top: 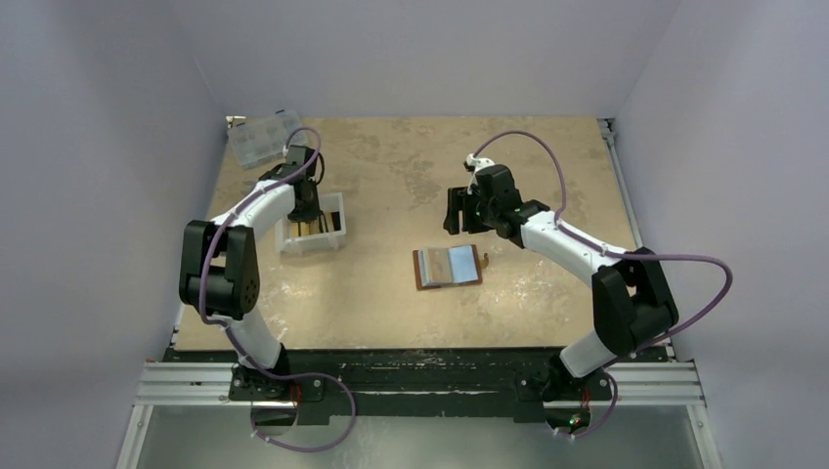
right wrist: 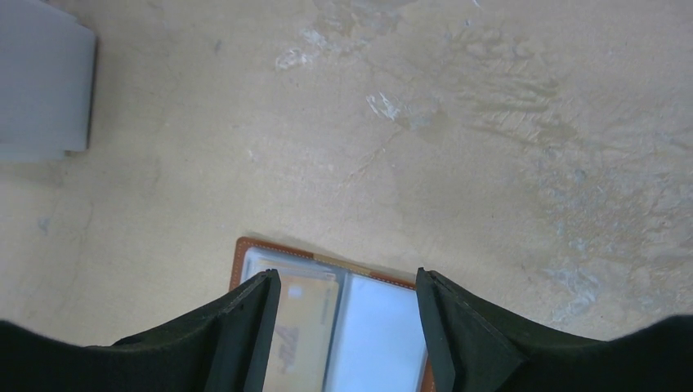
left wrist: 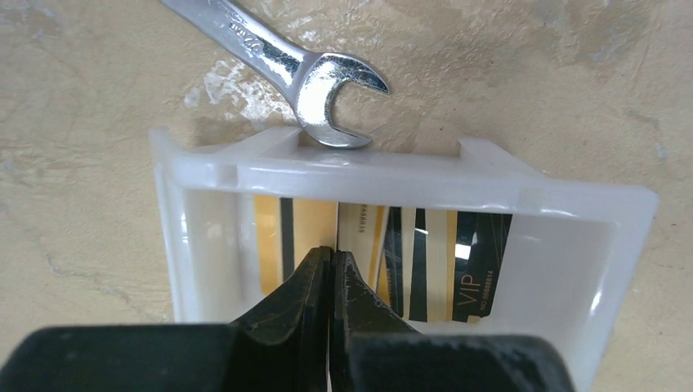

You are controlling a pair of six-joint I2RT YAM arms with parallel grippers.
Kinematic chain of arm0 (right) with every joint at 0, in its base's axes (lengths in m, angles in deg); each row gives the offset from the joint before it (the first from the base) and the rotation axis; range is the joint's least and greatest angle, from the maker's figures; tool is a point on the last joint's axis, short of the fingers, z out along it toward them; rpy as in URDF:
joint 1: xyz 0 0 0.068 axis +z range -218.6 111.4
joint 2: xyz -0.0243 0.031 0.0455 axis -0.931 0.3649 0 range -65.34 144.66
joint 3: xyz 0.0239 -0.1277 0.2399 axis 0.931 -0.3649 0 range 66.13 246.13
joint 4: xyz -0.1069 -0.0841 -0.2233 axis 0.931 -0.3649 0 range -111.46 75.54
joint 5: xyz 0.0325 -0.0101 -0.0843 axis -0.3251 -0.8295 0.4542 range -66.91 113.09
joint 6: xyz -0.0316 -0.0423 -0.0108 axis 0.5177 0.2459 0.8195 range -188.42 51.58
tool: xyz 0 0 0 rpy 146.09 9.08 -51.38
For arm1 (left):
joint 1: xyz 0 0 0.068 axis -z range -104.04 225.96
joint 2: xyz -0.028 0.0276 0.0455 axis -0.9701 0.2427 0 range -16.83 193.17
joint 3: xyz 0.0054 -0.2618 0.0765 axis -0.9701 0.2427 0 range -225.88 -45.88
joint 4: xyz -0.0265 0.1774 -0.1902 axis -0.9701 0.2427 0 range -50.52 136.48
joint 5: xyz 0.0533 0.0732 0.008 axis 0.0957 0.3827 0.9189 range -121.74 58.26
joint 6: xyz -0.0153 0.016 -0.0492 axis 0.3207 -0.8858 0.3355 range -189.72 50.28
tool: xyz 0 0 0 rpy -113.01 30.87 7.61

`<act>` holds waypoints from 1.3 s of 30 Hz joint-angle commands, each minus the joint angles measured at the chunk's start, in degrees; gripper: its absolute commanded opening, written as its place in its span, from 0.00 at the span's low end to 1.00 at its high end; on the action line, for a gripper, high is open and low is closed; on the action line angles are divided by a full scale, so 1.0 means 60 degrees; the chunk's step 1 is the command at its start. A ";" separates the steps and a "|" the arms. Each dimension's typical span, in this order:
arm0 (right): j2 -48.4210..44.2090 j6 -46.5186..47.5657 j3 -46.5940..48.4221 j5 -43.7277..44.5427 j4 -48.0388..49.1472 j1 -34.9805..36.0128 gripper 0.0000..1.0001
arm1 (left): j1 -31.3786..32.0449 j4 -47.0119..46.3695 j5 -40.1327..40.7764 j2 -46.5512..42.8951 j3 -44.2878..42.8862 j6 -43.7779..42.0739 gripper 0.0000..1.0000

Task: Put the credit cards into the card holder
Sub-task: Pick up the credit card from the storage box.

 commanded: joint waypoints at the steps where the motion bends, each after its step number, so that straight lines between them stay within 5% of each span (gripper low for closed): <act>1: 0.0087 -0.0023 0.0764 -0.0463 0.0095 0.0000 0.69 | -0.0071 -0.0028 0.0063 -0.0711 -0.0042 -0.0152 0.00; 29: 0.1732 -0.0629 0.2926 -0.2638 0.0566 0.0942 0.73 | -0.0425 0.1447 -0.0877 -0.2831 -0.1881 -0.0071 0.00; 39: 0.2706 -0.2655 0.3557 -0.4921 0.3311 0.1125 0.88 | -0.0580 0.1915 -0.1885 -0.3438 -0.2737 -0.0047 0.00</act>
